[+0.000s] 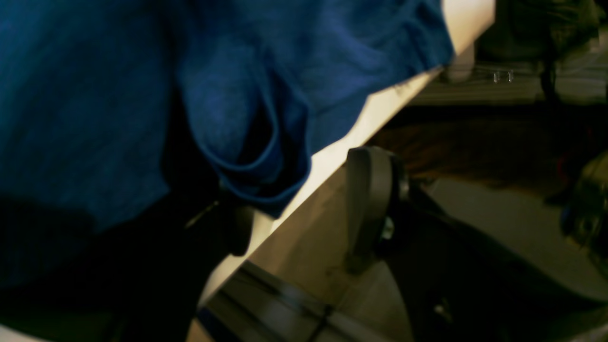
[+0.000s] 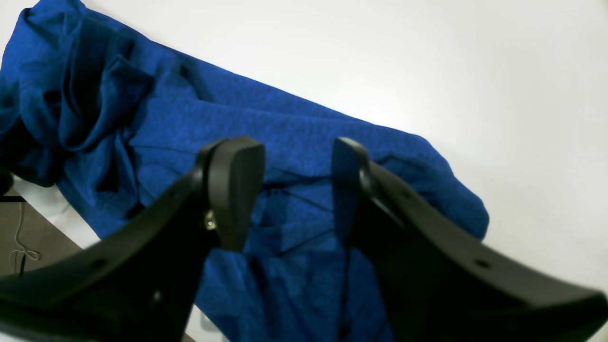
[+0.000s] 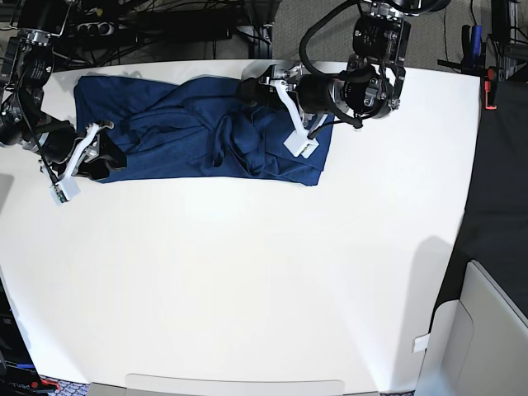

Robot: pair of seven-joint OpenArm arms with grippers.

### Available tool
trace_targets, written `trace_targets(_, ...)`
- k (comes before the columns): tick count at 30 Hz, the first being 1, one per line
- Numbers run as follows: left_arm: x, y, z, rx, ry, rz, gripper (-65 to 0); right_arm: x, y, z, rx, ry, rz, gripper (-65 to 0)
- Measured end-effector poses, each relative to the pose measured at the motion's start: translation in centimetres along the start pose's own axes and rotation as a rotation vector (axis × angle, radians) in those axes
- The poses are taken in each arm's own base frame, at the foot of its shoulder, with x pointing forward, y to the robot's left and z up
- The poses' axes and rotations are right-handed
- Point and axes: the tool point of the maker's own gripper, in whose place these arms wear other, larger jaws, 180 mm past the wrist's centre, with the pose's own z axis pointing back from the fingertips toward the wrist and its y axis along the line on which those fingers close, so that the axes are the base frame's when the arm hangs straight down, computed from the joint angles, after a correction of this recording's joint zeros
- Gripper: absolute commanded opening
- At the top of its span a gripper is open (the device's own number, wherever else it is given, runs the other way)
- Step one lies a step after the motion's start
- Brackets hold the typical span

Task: Fold the T-shirt properly
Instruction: 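Press and release the folded end with the left gripper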

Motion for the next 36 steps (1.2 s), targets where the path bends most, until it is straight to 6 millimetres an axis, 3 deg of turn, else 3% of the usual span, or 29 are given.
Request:
trace_targets(4, 2.6, -2.1, -0.2, -0.069, -0.052, -0.213, -44.7, 0.0, 0.0, 0.0, 0.0, 0.0, 0.001, -37.4)
trace_targets(7, 3.2, -3.5, -0.8, -0.103, -0.062, -0.238, -46.0, 0.0, 0.0, 0.0, 0.0, 0.0, 0.001, -37.4)
trace_targets(14, 4.2, -3.5, -0.6, -0.095, -0.07, -0.264, -52.7, 0.7, -0.2, 0.0, -0.003, -0.014, 0.008, -37.4)
trace_targets(21, 4.0, -3.2, -0.5, -0.089, -0.072, -0.255, -52.9, 1.0, -0.3, 0.1, -0.006, -0.018, 0.012, -37.4)
trace_targets(31, 5.9, 2.5, 4.2, 0.067, -0.174, -0.177, -53.0, 0.8, -0.3, 0.1, -0.005, -0.014, 0.011, -37.4)
trace_targets(36, 6.9, 6.7, 8.3, 0.181, -0.276, -0.085, -53.0, 0.5, -0.4, 0.3, -0.009, -0.004, 0.014, -37.0)
